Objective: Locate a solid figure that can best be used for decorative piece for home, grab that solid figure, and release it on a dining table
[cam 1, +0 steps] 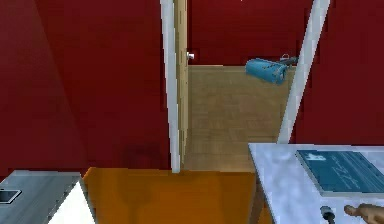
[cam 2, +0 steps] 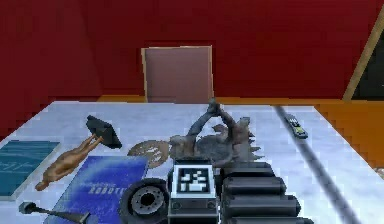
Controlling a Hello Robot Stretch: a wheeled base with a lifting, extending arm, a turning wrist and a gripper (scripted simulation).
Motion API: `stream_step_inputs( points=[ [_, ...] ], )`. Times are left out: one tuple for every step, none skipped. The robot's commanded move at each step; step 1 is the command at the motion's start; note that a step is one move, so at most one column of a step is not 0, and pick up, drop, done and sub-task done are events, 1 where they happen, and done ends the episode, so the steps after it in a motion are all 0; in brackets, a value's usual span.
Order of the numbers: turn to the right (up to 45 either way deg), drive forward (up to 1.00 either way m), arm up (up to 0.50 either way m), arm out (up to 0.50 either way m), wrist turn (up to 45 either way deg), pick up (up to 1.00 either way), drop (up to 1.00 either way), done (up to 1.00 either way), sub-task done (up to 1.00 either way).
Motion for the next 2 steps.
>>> stream_step_inputs(
  points=[
    [-21.0, 0.0, 0.0, 0.0, 0.0, 0.0, 0.0, 0.0, 0.0],
    [0.0, 0.0, 0.0, 0.48, 0.0, 0.0, 0.0, 0.0, 0.0]
  ],
)
